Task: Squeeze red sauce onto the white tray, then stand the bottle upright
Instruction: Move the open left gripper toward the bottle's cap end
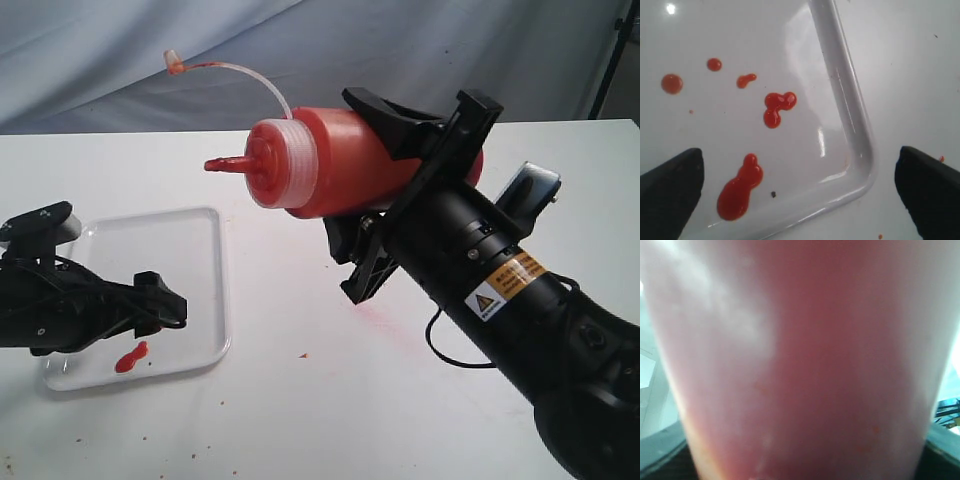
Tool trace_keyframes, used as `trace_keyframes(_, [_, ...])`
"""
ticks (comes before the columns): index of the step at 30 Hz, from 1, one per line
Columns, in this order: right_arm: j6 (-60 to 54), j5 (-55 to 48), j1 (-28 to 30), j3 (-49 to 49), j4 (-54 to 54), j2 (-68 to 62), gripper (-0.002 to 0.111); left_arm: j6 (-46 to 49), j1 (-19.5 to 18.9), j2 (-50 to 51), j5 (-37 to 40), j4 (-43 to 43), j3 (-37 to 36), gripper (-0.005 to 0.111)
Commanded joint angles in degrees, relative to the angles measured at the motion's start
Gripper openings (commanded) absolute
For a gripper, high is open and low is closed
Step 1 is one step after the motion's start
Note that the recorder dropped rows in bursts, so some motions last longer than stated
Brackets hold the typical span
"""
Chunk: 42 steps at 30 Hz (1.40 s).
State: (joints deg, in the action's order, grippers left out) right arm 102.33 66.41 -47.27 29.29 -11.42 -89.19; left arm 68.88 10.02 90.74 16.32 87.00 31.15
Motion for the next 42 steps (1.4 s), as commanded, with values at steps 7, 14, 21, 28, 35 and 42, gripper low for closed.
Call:
trace_keyframes(7, [-0.3,3.6,0.0,0.8,1.2,0.9,0.000,26.3,0.2,-3.0,3.3,12.9,-0.1,0.038])
trace_keyframes(14, [-1.5,3.6,0.0,0.8,1.0,0.9,0.000,24.4,0.2,-4.1,5.7,12.9,0.0,0.001])
trace_keyframes(21, [-1.0,3.6,-0.1,0.8,1.0,0.9,0.000,43.1,0.2,-4.1,31.5,12.9,0.0,0.000])
trace_keyframes(28, [-3.2,3.6,-0.1,0.8,1.0,0.9,0.000,49.2,0.2,-3.0,24.9,12.9,1.8,0.000])
trace_keyframes(35, [-3.1,3.6,-0.1,0.8,1.0,0.9,0.000,49.9,0.2,-2.1,29.1,12.9,1.8,0.007])
trace_keyframes(42, [-3.2,3.6,-0.1,0.8,0.9,0.9,0.000,49.6,0.2,-2.0,35.8,12.9,1.8,0.103])
